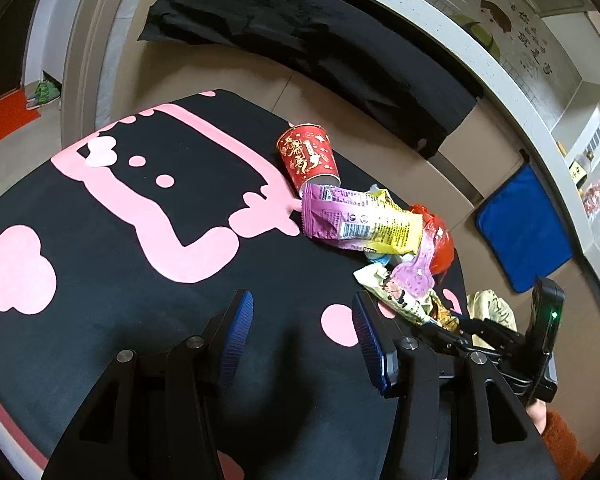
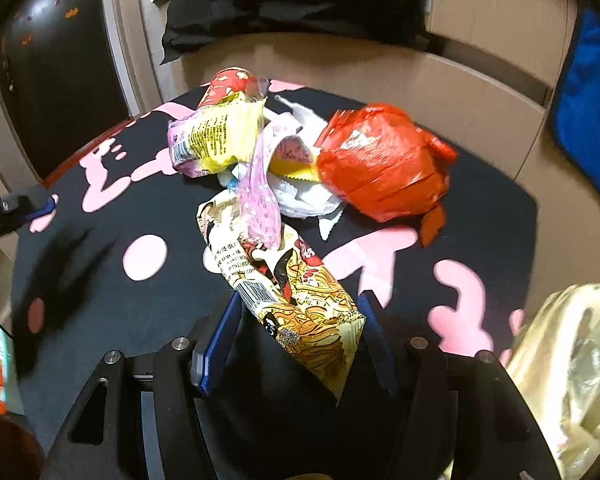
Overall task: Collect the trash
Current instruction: 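Grasp the long snack wrapper with the left tool and lift it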
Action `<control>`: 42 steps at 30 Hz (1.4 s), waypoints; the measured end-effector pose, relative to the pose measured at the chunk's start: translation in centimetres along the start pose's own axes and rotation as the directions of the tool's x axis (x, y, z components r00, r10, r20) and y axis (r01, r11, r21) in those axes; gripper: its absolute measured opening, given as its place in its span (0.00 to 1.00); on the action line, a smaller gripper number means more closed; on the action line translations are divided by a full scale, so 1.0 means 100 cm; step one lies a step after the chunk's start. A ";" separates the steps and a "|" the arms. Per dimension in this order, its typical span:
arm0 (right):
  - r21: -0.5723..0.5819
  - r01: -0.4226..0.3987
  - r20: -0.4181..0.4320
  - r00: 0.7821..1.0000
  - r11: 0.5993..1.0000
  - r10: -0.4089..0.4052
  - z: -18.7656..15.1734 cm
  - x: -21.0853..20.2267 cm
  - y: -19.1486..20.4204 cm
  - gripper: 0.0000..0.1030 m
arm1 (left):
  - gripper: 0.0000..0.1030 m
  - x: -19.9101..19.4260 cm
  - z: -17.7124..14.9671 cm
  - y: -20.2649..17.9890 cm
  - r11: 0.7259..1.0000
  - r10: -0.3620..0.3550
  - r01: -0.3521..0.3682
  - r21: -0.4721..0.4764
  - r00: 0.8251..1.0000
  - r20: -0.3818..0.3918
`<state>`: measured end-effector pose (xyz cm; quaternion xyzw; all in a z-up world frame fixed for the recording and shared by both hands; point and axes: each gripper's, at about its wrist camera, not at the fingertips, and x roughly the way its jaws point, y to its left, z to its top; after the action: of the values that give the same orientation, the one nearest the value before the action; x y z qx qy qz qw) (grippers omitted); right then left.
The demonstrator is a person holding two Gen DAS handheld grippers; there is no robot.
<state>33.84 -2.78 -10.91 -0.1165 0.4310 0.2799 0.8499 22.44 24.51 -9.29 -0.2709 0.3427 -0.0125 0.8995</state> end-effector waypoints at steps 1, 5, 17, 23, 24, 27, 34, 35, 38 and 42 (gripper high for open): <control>0.012 -0.019 0.002 1.000 1.000 0.019 -0.001 -0.001 0.001 0.54 | 0.51 0.000 0.000 0.000 1.000 -0.002 0.002 -0.001 1.000 -0.002; 0.023 -0.091 -0.015 0.996 0.996 0.091 -0.010 -0.009 0.014 0.53 | 0.51 0.001 -0.002 -0.003 1.000 -0.019 0.019 -0.001 1.000 -0.015; 0.037 -0.162 -0.031 0.986 0.986 0.164 -0.064 -0.048 0.049 0.47 | 0.51 0.006 -0.009 -0.032 0.989 -0.074 0.082 0.127 0.995 -0.059; 0.102 -0.082 0.060 0.995 0.991 0.076 -0.078 -0.075 0.025 0.51 | 0.51 0.034 -0.006 -0.077 0.930 -0.147 0.184 0.317 0.980 -0.137; 0.107 -0.062 0.070 0.996 0.992 0.055 -0.079 -0.078 0.022 0.51 | 0.51 0.040 -0.006 -0.084 0.922 -0.144 0.187 0.339 0.978 -0.148; 0.129 -0.030 0.089 0.996 0.991 0.018 -0.084 -0.086 0.014 0.51 | 0.51 0.052 -0.006 -0.098 0.914 -0.125 0.176 0.365 0.979 -0.160; 0.193 -0.045 0.093 0.995 0.980 0.028 -0.088 -0.084 -0.004 0.51 | 0.51 0.052 -0.011 -0.102 0.920 -0.062 0.104 0.377 0.991 -0.121; 0.202 -0.058 0.092 0.995 0.978 0.040 -0.087 -0.083 -0.005 0.51 | 0.51 0.050 -0.010 -0.098 0.927 -0.054 0.092 0.363 0.992 -0.114; 0.195 -0.105 0.107 0.991 0.975 0.085 -0.083 -0.082 0.001 0.51 | 0.51 0.044 -0.004 -0.078 0.955 -0.047 0.076 0.286 0.993 -0.109; 0.134 -0.107 0.114 0.989 0.985 0.092 -0.061 -0.075 0.016 0.51 | 0.51 0.028 -0.004 -0.052 0.979 -0.039 0.059 0.196 0.994 -0.104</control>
<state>25.33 -6.92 -8.51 -0.0197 0.4085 0.2970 0.8629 25.15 19.30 -8.70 -0.1871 0.3773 -0.0823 0.9032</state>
